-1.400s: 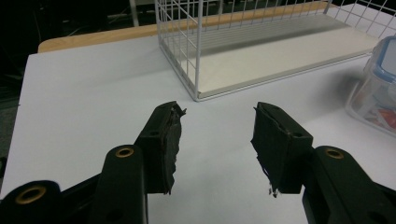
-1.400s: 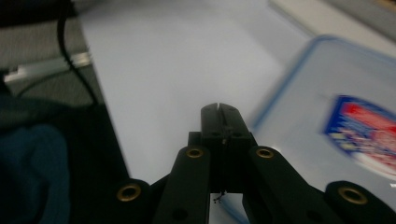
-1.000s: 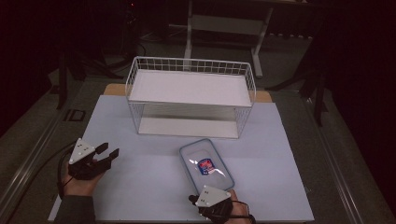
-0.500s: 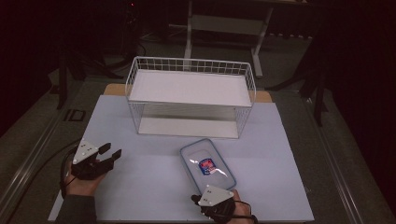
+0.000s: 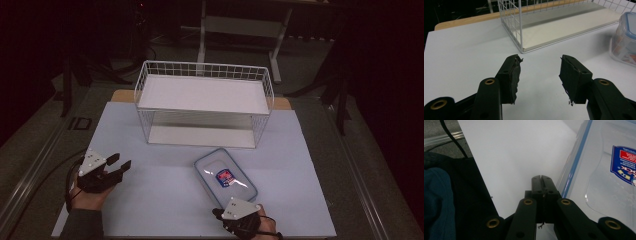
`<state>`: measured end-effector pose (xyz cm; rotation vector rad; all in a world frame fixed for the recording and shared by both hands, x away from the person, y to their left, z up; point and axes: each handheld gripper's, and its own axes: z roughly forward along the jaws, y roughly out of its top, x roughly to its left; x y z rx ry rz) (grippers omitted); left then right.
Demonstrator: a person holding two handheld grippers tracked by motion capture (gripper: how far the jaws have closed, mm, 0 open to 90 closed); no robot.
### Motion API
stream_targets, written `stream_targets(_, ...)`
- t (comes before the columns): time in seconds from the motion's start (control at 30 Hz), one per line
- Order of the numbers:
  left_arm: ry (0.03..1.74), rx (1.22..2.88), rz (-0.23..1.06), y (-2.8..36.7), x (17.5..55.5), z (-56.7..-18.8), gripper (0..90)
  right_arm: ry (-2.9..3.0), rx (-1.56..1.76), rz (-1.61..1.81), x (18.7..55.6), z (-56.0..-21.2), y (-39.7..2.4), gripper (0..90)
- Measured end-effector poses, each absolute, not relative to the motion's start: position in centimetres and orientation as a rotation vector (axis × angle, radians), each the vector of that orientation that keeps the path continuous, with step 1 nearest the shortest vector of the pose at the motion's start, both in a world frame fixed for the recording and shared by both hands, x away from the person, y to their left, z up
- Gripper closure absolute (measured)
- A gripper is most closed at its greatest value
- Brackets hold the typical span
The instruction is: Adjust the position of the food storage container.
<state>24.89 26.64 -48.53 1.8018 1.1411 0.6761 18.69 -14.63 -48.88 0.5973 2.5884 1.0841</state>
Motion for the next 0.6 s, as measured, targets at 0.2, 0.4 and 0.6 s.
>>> stream_targets(0.2, 1.139, 1.8, 0.675, 26.6, 24.9, -48.5, 48.9, 2.58, 0.624, 1.084, 18.7, -48.9, -15.4, 89.9)
stream_targets(0.4, 1.141, 1.8, 0.676, 26.7, 24.9, -48.5, 48.7, 2.577, 0.652, 1.074, 18.7, -48.8, -16.3, 89.9)
stream_targets(0.6, 1.14, 1.799, 0.679, 26.7, 24.9, -48.5, 48.4, 2.578, 0.684, 1.064, 18.9, -48.6, -17.2, 89.9)
